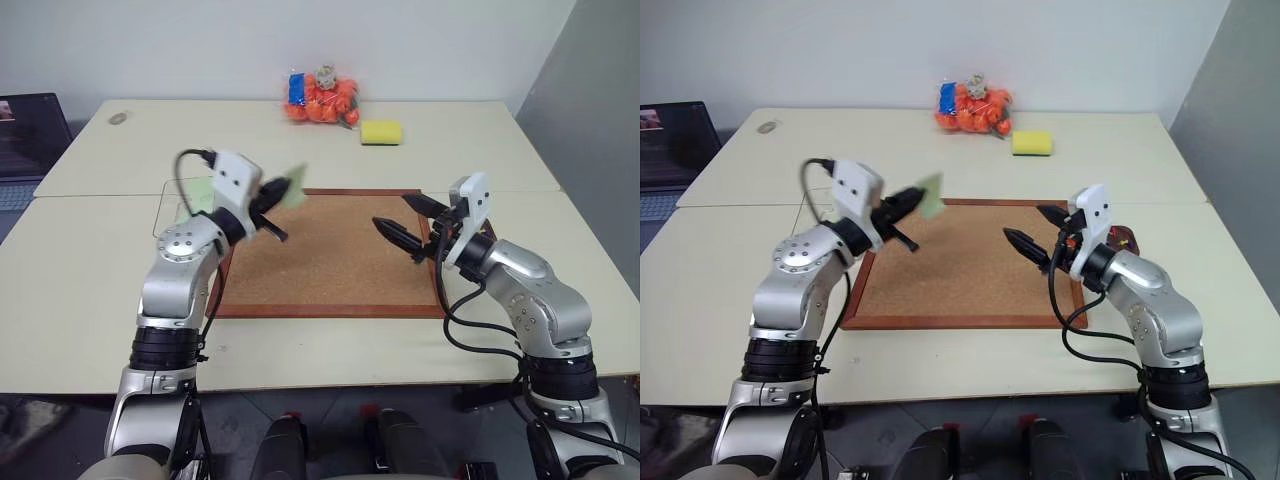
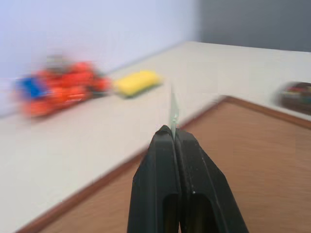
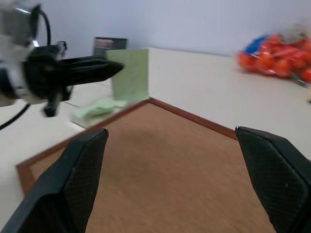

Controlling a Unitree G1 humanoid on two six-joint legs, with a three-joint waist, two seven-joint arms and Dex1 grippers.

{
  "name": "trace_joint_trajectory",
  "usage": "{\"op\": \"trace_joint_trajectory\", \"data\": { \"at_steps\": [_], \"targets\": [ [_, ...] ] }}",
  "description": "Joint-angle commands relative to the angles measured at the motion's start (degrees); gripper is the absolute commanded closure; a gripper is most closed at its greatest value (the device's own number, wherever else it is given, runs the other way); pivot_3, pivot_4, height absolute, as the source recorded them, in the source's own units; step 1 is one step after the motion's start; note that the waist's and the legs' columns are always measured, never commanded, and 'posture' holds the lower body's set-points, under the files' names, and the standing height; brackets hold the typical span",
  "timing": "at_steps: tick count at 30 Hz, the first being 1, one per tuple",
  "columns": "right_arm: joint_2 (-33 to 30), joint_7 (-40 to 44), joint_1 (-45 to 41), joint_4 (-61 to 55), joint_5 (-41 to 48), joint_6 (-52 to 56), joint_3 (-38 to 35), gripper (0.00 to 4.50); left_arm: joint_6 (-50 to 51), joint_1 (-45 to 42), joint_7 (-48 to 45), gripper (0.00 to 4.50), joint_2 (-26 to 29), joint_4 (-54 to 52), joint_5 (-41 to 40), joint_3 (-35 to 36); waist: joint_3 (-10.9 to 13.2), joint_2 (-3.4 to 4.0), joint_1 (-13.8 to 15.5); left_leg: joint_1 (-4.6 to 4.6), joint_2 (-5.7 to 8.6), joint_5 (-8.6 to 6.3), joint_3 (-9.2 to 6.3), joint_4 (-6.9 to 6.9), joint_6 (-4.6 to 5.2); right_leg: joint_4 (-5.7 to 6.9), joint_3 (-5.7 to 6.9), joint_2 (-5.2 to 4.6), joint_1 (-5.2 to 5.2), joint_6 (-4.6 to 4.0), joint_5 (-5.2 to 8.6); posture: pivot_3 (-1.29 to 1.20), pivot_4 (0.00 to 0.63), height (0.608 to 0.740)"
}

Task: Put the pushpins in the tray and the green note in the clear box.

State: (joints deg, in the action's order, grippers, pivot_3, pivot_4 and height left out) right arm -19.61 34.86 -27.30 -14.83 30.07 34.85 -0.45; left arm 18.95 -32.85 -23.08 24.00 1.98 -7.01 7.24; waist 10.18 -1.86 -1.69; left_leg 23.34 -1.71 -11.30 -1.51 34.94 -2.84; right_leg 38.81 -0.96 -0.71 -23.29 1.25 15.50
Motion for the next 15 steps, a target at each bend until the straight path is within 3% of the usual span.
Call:
{"op": "trace_joint_trajectory", "data": {
  "at_steps": [1, 10, 15],
  "targets": [
    [1.17, 1.93, -1.80, -1.15, 1.76, -0.57, 1.43, 0.06, -0.29, 0.10, 15.37, 4.50, -0.88, -1.57, 5.50, 6.67, 0.02, -0.03, 0.03, 0.01, 0.00, 0.00, 0.00, 0.00, 0.00, -0.01, 0.01, -0.01, 0.00, 0.00, 0.00, 0.00, 0.150, 0.740],
    [2.29, 4.05, -3.90, 0.53, 1.55, -0.95, 2.96, 0.06, 2.00, 1.54, 22.90, 4.50, 0.05, 2.59, 8.49, 8.98, 0.02, -0.06, 0.18, 0.04, 0.05, 0.00, -0.01, 0.00, -0.01, -0.02, 0.07, -0.08, 0.00, 0.02, -0.02, 0.00, 0.150, 0.740],
    [2.32, 3.89, -4.05, 0.64, 1.31, -0.88, 2.97, 0.00, 2.34, 1.69, 23.69, 3.54, -0.07, 3.97, 7.66, 9.91, 0.02, -0.07, 0.16, 0.04, 0.04, 0.00, -0.02, -0.01, -0.01, -0.02, 0.08, -0.08, -0.01, -0.01, -0.04, 0.00, 0.150, 0.740]
  ]
}}
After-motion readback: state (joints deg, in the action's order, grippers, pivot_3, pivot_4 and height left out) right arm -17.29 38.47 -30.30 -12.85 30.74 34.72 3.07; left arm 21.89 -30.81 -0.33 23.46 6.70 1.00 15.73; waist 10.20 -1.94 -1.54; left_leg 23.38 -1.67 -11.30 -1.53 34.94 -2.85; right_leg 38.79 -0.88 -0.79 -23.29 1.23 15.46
